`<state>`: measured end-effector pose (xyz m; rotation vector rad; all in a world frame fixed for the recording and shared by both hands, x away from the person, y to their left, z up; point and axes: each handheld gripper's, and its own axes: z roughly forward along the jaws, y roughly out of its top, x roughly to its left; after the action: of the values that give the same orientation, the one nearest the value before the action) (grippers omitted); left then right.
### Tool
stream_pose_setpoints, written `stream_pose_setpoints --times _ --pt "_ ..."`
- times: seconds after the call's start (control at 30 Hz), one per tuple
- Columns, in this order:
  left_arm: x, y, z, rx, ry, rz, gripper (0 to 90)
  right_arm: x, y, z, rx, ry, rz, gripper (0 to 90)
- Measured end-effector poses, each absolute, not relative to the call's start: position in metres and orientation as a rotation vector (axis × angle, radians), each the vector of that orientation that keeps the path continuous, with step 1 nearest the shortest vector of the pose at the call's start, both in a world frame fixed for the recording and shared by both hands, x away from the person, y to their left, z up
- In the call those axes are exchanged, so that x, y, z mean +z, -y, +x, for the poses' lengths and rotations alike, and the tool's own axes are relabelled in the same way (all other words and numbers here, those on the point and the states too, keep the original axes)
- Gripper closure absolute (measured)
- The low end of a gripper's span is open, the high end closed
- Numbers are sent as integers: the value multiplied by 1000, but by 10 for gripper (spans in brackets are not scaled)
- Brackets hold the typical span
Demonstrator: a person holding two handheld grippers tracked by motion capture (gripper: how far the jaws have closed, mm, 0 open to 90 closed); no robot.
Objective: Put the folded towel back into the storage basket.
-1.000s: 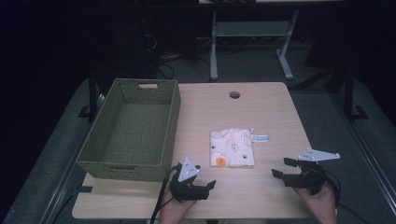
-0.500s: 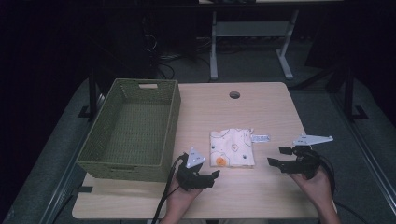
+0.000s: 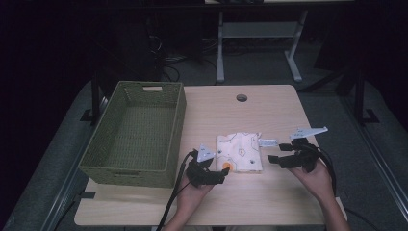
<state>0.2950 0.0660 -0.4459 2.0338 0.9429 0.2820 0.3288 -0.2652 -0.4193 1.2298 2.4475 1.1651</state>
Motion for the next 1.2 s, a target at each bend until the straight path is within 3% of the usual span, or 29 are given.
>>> stream_pose_setpoints --times 0.67,1.2 --pt "-448 -51 322 273 -1035 2065 319 -413 237 384 1105 -2536 1226 272" --pt "-459 -45 322 280 -1044 2132 451 -441 217 411 1040 -2559 1240 315"
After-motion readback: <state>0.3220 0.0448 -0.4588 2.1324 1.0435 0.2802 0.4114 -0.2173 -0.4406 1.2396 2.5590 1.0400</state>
